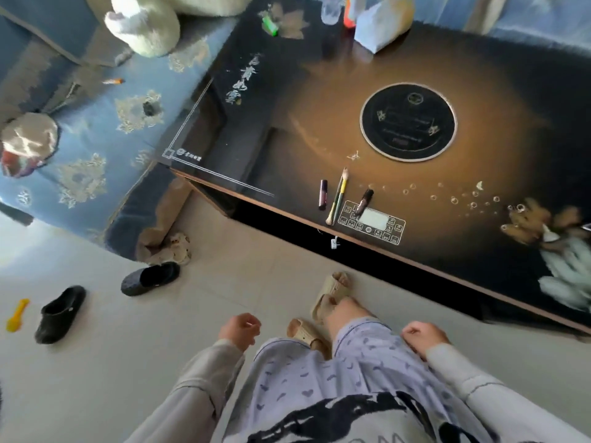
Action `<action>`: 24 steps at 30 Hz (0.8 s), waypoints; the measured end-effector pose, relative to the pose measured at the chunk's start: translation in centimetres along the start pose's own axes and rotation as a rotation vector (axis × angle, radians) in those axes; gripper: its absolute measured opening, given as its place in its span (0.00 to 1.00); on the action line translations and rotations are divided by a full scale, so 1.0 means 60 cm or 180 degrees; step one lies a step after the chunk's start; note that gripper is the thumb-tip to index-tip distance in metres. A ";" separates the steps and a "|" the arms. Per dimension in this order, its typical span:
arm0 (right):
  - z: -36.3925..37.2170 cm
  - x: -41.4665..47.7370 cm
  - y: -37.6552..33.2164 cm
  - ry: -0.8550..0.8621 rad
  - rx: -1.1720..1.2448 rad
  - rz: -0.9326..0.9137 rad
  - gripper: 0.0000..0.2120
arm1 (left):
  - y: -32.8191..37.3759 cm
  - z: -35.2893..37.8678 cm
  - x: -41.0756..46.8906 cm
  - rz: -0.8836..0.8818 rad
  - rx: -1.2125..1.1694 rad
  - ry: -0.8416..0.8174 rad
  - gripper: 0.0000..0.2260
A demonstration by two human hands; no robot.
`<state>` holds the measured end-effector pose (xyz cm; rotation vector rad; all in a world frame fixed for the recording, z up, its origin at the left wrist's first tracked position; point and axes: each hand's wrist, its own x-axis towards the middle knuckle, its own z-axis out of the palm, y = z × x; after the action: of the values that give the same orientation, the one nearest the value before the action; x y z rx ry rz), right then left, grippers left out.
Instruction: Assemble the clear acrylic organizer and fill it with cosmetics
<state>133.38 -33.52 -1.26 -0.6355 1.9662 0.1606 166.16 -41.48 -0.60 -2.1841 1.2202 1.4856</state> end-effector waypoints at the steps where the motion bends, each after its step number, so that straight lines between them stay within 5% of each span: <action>1: 0.000 0.003 -0.004 0.0036 0.0192 0.0040 0.08 | 0.009 -0.001 0.005 0.0008 0.0101 -0.0056 0.16; 10: -0.041 0.057 -0.084 0.0140 0.0667 0.0215 0.16 | 0.116 -0.034 0.069 0.0055 0.0695 -0.0456 0.12; 19: -0.111 0.123 -0.220 0.0072 0.0863 -0.0169 0.07 | 0.291 -0.052 0.143 0.0360 0.0631 -0.0220 0.08; 24: -0.132 0.181 -0.290 0.0412 0.1117 -0.0282 0.12 | 0.405 -0.035 0.191 0.0618 0.0714 0.0128 0.15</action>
<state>132.06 -55.28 -4.17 -0.5097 2.0203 -0.2818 151.17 -63.69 -3.34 -2.0053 1.5684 1.3036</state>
